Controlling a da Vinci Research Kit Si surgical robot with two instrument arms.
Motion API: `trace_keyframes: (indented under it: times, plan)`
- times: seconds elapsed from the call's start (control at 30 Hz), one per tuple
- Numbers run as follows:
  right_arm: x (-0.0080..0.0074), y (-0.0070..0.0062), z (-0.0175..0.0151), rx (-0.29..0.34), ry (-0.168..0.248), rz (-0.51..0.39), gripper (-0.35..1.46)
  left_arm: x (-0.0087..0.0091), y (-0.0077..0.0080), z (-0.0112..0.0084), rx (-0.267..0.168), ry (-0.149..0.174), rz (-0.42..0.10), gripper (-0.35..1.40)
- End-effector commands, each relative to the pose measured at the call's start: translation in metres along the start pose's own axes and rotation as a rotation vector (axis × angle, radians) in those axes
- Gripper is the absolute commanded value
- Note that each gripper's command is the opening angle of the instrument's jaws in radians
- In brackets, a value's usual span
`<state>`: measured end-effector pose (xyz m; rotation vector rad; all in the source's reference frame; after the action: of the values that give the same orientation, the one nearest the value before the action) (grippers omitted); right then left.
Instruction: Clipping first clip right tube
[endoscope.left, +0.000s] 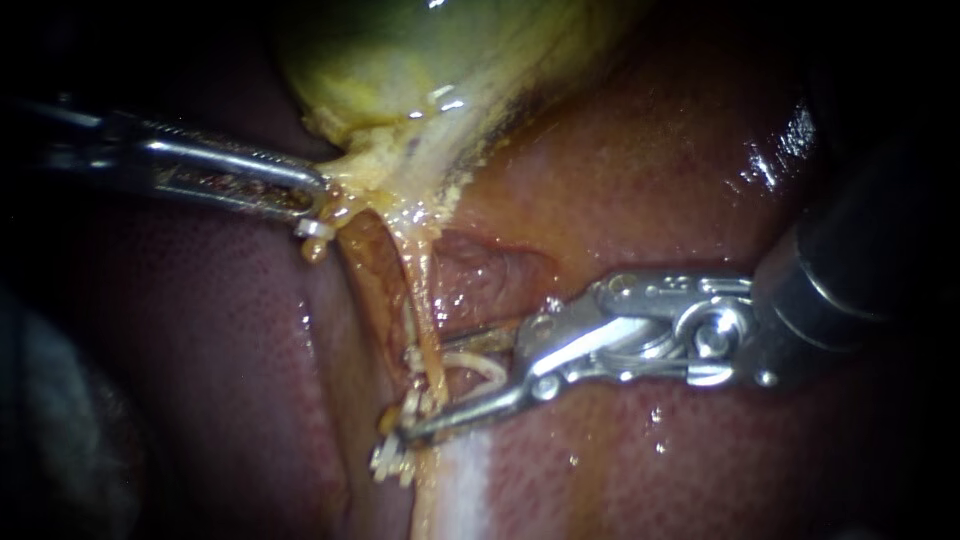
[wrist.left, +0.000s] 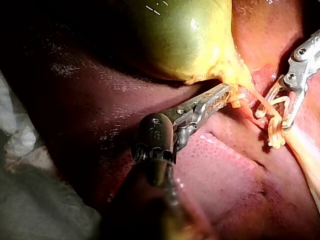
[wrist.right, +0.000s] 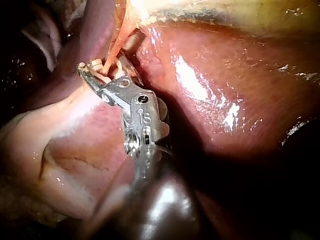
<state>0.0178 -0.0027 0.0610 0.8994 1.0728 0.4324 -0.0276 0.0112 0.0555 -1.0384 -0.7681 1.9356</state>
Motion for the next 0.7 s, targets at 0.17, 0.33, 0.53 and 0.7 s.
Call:
trace_keyframes:
  times: [0.17,0.33,0.53,0.7]
  plan:
    - [-0.0002,-0.0001,0.0011,0.003,0.0,0.017,0.5,0.0,0.0,0.0,0.0,0.0,0.0,-0.35]
    - [-0.0005,-0.0002,0.0024,0.027,0.033,0.024,0.5,0.0,0.0,0.0,0.0,0.0,0.0,-0.35]
    - [-0.0001,-0.0002,0.0033,0.029,0.041,0.036,0.5,0.0,0.0,0.0,0.0,0.0,0.0,-0.35]
    - [0.0001,-0.0002,0.0036,0.031,0.046,0.037,0.5,0.0,0.0,0.0,0.0,0.0,0.0,-0.35]
